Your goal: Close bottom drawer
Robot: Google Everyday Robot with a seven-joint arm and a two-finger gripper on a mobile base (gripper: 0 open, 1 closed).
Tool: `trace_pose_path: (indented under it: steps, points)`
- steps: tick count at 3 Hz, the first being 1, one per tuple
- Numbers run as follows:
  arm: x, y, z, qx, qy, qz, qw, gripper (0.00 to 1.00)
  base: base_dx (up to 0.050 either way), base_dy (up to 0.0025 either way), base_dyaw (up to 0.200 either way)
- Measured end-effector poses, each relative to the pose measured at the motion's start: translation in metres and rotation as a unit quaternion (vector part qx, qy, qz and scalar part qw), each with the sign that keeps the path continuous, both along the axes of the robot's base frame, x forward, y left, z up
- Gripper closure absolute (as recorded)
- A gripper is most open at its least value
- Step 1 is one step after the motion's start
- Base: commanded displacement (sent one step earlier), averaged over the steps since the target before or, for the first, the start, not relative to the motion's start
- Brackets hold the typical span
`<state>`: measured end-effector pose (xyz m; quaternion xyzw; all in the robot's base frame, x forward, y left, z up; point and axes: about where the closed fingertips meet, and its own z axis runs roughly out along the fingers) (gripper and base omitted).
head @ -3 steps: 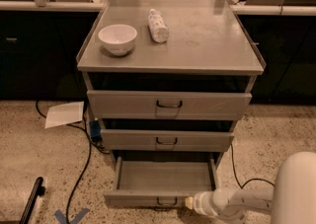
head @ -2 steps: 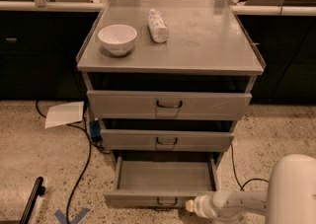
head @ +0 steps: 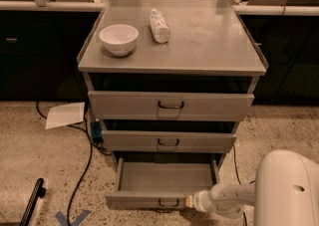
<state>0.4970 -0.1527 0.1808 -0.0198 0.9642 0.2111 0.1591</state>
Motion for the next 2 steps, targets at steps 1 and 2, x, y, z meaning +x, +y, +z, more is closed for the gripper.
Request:
trace_pose_path:
  steps: [1, 2]
  points:
    - [0.010, 0.001, 0.004, -0.005, -0.007, 0.007, 0.9999, 1.00, 0.000, 0.00000, 0.000]
    - [0.036, 0.006, 0.007, -0.008, -0.013, 0.038, 0.9992, 1.00, 0.000, 0.00000, 0.000]
